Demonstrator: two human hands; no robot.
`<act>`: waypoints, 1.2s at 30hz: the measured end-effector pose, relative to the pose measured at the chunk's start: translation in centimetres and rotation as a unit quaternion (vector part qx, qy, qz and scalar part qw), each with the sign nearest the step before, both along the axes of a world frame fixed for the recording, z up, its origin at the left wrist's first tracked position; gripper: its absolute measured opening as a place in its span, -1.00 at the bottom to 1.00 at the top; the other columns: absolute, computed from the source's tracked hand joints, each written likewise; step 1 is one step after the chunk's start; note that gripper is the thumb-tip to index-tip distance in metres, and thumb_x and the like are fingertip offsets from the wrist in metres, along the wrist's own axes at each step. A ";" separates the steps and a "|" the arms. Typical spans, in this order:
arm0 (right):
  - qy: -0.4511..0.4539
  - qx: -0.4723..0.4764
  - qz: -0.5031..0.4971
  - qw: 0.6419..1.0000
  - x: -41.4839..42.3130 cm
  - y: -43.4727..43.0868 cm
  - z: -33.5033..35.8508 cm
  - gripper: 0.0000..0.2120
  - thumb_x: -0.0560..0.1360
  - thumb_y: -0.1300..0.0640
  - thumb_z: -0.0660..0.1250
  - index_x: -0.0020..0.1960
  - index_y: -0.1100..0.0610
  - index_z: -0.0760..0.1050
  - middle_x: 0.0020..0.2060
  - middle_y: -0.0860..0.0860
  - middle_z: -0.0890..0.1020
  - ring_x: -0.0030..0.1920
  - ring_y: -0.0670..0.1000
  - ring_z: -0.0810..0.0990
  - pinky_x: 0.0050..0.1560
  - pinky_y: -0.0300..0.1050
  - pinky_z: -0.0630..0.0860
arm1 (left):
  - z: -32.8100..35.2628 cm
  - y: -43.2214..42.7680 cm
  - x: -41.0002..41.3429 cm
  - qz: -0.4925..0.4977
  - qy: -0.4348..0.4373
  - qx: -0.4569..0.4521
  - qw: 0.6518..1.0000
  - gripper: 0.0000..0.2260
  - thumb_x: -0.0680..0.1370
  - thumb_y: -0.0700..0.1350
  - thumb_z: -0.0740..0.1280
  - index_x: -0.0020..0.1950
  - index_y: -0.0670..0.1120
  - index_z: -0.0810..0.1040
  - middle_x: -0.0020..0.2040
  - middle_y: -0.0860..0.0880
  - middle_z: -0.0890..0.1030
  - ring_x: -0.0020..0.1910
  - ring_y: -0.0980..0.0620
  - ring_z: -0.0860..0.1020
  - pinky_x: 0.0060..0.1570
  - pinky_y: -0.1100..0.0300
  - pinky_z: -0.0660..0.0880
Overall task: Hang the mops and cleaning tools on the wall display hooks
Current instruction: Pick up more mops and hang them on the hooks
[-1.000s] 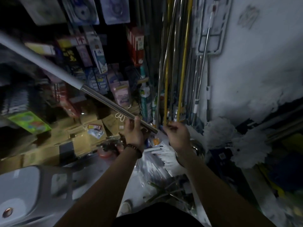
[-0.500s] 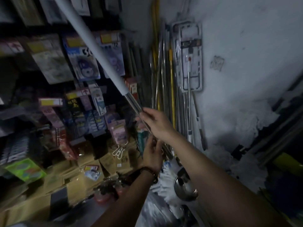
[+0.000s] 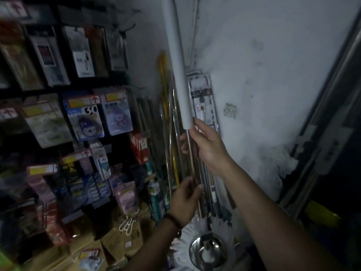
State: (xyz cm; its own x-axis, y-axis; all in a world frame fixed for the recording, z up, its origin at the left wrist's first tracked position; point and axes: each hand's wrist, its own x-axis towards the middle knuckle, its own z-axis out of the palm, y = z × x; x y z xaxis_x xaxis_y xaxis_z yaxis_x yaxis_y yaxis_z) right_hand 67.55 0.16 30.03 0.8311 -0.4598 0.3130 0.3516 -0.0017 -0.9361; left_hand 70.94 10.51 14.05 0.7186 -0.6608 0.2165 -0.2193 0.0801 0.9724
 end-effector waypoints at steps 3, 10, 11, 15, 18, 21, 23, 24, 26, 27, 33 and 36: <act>-0.013 0.011 -0.046 0.999 -0.8 -1.2 0.2 -0.59 0.72 0.17 0.28 0.56 0.14 0.42 -0.02 0.18 0.71 -0.07 0.18 0.66 -0.08 0.01 0.65 | 7.1 -0.7 2.0 0.055 0.016 -0.123 0.991 -0.81 0.60 0.09 0.39 0.15 0.04 0.56 -0.02 0.00 0.66 -0.06 0.03 0.62 -0.03 -0.08 0.57; -0.042 0.005 -0.096 0.994 -2.3 -2.3 1.0 -0.63 0.71 0.21 0.31 0.49 0.01 0.54 0.27 0.20 0.69 0.28 0.20 0.67 0.30 0.13 0.61 | 23.8 -3.7 4.0 0.030 -0.104 -0.173 0.979 -0.71 0.59 0.02 0.46 0.28 0.00 0.60 -0.02 0.00 0.71 0.01 0.01 0.72 0.05 -0.03 0.69; -0.046 0.001 -0.103 0.994 -2.4 -2.5 1.2 -0.63 0.70 0.22 0.31 0.46 -0.03 0.55 0.26 0.21 0.70 0.30 0.26 0.66 0.36 0.23 0.58 | 24.9 -4.3 3.8 0.022 -0.120 -0.168 0.978 -0.75 0.60 -0.04 0.46 0.27 -0.02 0.61 -0.09 0.05 0.69 -0.04 0.10 0.72 -0.01 0.07 0.69; -0.050 -0.013 -0.135 0.990 -3.4 -3.5 2.1 -0.63 0.67 0.25 0.35 0.42 -0.04 0.60 0.18 0.19 0.74 0.22 0.25 0.71 0.30 0.21 0.62 | 27.0 -5.9 3.1 0.019 -0.163 -0.143 0.976 -0.79 0.57 -0.05 0.50 0.20 0.03 0.66 -0.15 0.08 0.70 -0.09 0.13 0.70 -0.04 0.12 0.68; -0.012 -0.031 -0.164 0.986 -4.6 -4.9 3.9 -0.68 0.60 0.24 0.45 0.23 -0.12 0.67 -0.02 0.09 0.79 -0.03 0.08 0.77 0.02 0.03 0.67 | 27.8 -7.2 2.6 0.028 -0.170 -0.143 0.975 -0.86 0.58 -0.05 0.49 0.09 0.15 0.65 -0.08 0.07 0.76 -0.03 0.15 0.73 0.06 0.05 0.69; -0.014 -0.053 -0.240 0.969 -5.8 -7.3 7.2 -0.81 0.46 0.04 0.52 0.07 -0.13 0.73 -0.05 -0.01 0.80 -0.01 0.04 0.77 0.14 0.22 0.69 | 29.0 -8.4 1.3 0.022 -0.161 -0.165 0.973 -0.85 0.62 -0.12 0.43 0.18 0.01 0.67 0.01 0.01 0.77 0.03 0.09 0.74 0.14 -0.01 0.68; -0.038 -0.080 -0.266 0.960 -6.9 -9.1 10.9 -0.75 0.39 -0.12 0.49 0.06 -0.16 0.70 -0.07 -0.03 0.79 0.00 0.03 0.77 0.15 0.23 0.68 | 30.0 -9.5 0.5 0.004 -0.169 -0.177 0.970 -0.83 0.64 -0.14 0.39 0.22 -0.04 0.66 0.03 -0.01 0.77 0.04 0.02 0.74 0.14 -0.06 0.67; -0.047 -0.100 -0.268 0.957 -7.5 -9.9 12.9 -0.73 0.39 -0.15 0.47 0.07 -0.16 0.68 -0.08 -0.04 0.78 -0.03 0.01 0.77 0.10 0.16 0.70 | 30.5 -10.2 0.1 -0.010 -0.173 -0.178 0.969 -0.81 0.65 -0.13 0.38 0.26 -0.06 0.65 0.05 -0.03 0.77 0.05 -0.01 0.74 0.14 -0.12 0.67; -0.066 -0.156 -0.265 0.949 -8.6 -11.2 17.2 -0.73 0.43 -0.15 0.48 0.11 -0.13 0.66 -0.08 -0.06 0.78 -0.08 -0.04 0.77 0.00 0.03 0.70 | 31.6 -11.6 -1.2 -0.044 -0.189 -0.180 0.964 -0.78 0.68 -0.13 0.34 0.31 -0.03 0.63 0.09 -0.04 0.75 0.05 -0.04 0.74 0.08 -0.14 0.68; -0.073 -0.181 -0.267 0.944 -9.1 -11.8 19.2 -0.75 0.47 -0.13 0.50 0.13 -0.11 0.65 -0.09 -0.06 0.77 -0.12 -0.08 0.77 -0.07 -0.05 0.69 | 32.3 -12.3 -1.8 -0.053 -0.202 -0.181 0.961 -0.78 0.69 -0.13 0.31 0.31 0.01 0.63 0.10 -0.04 0.75 0.06 -0.04 0.73 0.05 -0.06 0.69; -0.060 -0.298 -0.337 0.891 -11.0 -14.5 27.7 -0.67 0.59 -0.10 0.45 0.32 -0.12 0.56 -0.16 -0.13 0.74 -0.19 -0.20 0.70 -0.27 -0.37 0.52 | 36.3 -16.1 -4.3 -0.097 -0.192 -0.221 0.951 -0.75 0.71 -0.13 0.25 0.26 0.12 0.65 0.04 -0.12 0.72 0.01 -0.14 0.70 0.00 -0.06 0.71; -0.060 -0.325 -0.368 0.869 -11.6 -15.2 30.4 -0.62 0.59 -0.09 0.45 0.39 -0.15 0.54 -0.21 -0.10 0.72 -0.20 -0.17 0.70 -0.30 -0.40 0.51 | 38.3 -17.8 -4.4 -0.131 -0.185 -0.233 0.946 -0.74 0.72 -0.12 0.23 0.24 0.16 0.66 0.06 -0.09 0.73 0.03 -0.14 0.70 0.02 -0.08 0.71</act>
